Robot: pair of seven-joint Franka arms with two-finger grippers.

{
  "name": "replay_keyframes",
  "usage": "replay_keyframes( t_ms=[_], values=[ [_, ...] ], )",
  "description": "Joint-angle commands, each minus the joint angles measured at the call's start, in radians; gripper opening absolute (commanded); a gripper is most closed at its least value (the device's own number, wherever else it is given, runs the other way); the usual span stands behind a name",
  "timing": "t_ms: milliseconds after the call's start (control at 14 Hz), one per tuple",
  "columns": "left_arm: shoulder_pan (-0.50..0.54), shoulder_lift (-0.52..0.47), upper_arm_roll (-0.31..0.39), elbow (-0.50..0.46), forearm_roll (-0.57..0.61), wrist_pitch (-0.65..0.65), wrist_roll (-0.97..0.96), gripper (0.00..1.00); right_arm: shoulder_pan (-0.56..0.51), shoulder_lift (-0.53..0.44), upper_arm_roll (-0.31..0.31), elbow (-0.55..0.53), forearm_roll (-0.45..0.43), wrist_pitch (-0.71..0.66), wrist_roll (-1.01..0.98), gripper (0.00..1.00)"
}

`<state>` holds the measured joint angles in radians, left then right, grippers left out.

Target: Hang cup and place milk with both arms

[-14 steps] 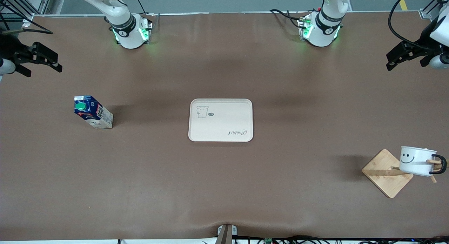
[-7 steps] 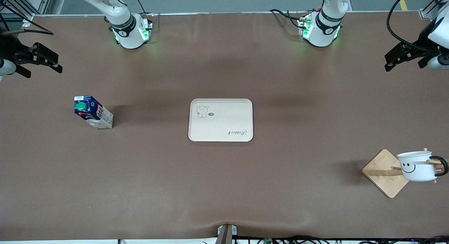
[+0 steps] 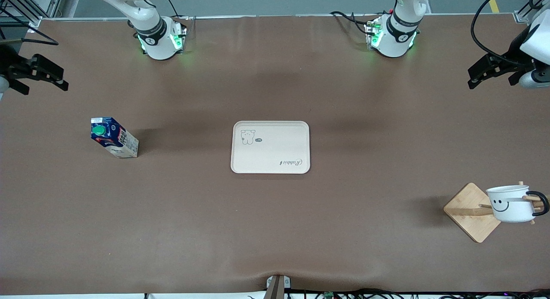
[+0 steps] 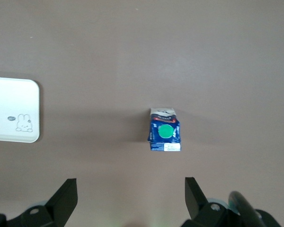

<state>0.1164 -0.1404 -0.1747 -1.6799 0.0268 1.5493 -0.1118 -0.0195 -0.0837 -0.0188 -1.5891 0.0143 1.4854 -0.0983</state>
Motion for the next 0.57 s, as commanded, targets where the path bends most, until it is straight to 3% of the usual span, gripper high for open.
replay_keyframes(
  t_ms=[0, 500],
  values=[
    [0.005, 0.011, -0.006, 0.017, -0.012, 0.006, -0.002, 1.00, -0.011, 0.007, 0.008, 0.023, -0.034, -0.007, 0.028, 1.00],
    [0.009, 0.024, -0.006, 0.048, -0.002, 0.002, 0.012, 1.00, -0.022, 0.025, 0.008, 0.060, -0.031, -0.007, 0.020, 1.00]
  ],
)
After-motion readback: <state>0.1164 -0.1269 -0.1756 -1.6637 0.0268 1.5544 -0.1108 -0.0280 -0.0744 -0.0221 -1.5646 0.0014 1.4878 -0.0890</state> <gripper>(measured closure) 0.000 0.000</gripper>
